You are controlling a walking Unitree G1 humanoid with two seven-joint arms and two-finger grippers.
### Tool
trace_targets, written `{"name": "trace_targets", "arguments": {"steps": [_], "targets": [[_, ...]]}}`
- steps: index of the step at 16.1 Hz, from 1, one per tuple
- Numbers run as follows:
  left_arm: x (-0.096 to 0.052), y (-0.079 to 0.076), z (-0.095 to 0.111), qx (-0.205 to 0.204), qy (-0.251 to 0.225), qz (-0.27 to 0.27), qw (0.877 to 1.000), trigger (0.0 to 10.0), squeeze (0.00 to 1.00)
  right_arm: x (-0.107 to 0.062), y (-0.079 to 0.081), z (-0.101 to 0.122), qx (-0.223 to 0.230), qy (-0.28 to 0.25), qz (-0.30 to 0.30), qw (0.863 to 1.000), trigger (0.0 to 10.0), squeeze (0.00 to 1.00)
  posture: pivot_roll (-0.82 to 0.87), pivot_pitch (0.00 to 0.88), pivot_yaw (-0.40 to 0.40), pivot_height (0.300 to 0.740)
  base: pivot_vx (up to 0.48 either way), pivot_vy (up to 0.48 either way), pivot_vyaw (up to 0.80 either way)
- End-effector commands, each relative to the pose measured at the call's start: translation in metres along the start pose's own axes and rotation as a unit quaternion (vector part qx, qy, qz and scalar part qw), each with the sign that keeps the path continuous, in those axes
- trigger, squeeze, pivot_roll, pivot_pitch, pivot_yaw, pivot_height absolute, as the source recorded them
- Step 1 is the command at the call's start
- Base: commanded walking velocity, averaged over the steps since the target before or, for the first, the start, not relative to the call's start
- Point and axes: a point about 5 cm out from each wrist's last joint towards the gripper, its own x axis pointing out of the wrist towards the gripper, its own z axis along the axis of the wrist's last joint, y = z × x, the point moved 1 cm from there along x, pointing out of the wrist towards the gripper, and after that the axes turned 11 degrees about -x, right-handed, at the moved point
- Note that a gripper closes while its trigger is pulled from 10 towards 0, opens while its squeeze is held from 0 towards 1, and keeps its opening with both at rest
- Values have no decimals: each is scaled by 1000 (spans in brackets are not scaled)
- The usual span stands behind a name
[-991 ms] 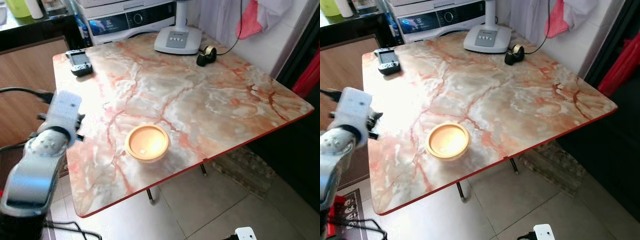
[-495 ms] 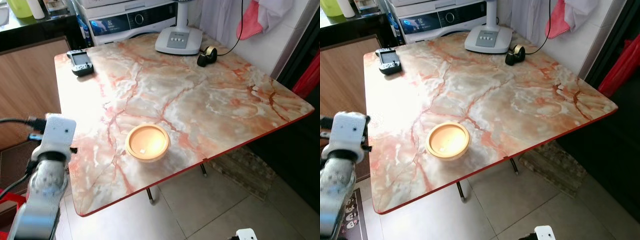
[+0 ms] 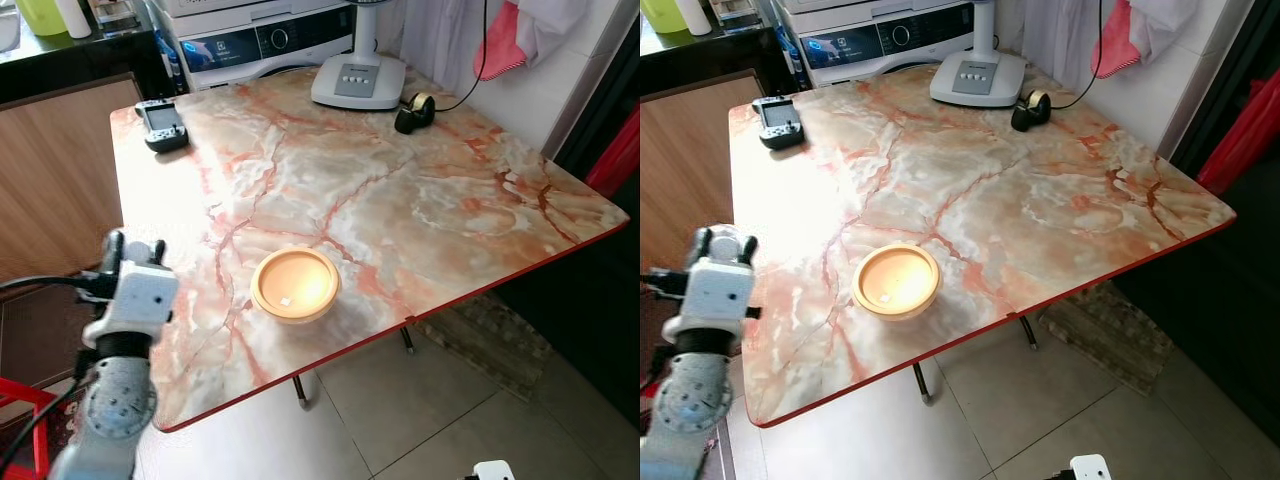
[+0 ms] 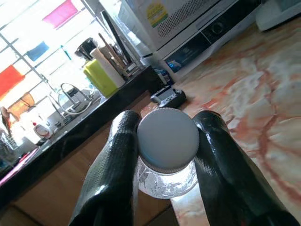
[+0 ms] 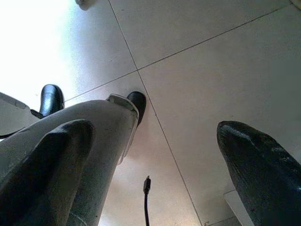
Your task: Restocking fridge
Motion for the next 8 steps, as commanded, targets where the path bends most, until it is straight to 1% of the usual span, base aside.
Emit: {"name": "trace_targets", "arguments": {"steps": [1, 3, 8], "targets": [[-1, 2, -5, 0, 3, 9, 1000, 10000, 0, -1, 1, -3, 7, 1, 3, 1000, 10000, 0, 74, 120, -5, 740, 0, 0, 0], [0, 7, -7, -22, 12, 31, 999, 10000, 0, -1, 1, -3, 8, -1, 2, 1000, 10000, 0, 71, 123, -3, 740, 0, 0, 0], [1, 7, -9, -26, 7, 35, 999, 10000, 0, -1, 1, -2, 10, -2, 0, 1000, 10000, 0, 70, 123, -4, 740, 0, 0, 0]]}}
